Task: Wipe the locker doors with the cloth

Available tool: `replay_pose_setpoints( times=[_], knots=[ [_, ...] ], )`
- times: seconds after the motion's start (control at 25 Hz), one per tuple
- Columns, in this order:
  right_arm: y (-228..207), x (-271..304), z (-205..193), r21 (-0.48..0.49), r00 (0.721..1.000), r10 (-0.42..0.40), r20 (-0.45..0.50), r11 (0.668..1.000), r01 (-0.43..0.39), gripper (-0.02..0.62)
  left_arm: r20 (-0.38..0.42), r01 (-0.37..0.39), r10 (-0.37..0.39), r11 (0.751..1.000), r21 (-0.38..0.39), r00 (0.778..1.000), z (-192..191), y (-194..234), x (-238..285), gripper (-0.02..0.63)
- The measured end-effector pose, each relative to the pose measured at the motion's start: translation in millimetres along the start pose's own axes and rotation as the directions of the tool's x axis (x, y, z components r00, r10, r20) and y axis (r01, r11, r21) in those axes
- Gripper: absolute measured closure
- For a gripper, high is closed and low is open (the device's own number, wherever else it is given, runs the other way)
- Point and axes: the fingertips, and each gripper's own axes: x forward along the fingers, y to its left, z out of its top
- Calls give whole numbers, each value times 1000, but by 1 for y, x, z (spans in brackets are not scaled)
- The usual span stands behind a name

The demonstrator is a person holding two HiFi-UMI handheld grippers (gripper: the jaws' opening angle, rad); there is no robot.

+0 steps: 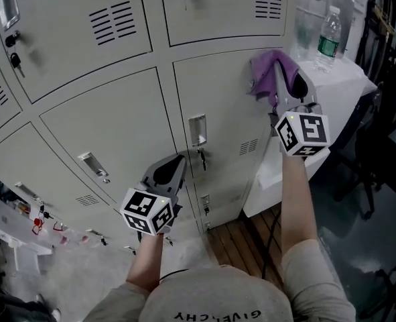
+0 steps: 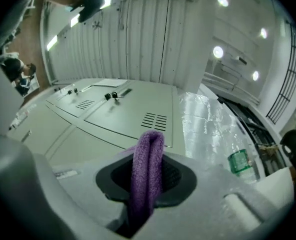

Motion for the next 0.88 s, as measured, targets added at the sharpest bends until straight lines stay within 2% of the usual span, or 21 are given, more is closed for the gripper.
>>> replay_pose_setpoints(
  times=[0.12,0.28,0.48,0.64,0.88],
  knots=[
    [42,-7,7,38,994,102,41,994,-104,541,4,3,-3,1000,4,1000,3,2,-1,607],
    [103,-10,13,68,970,231,72,969,-236,541,0,9,-9,1000,3,1000,2,3,-3,607],
    [174,-6,6,-3,929,366,54,931,-366,541,2,5,-5,1000,1,1000,3,6,-6,607],
    [205,-4,-1,-83,917,399,4,914,-397,541,0,-5,5,1000,0,1000,1,11,-12,607],
    [207,-3,-11,-261,929,363,-67,893,-367,541,0,-22,22,1000,3,1000,2,18,-15,607]
  ],
)
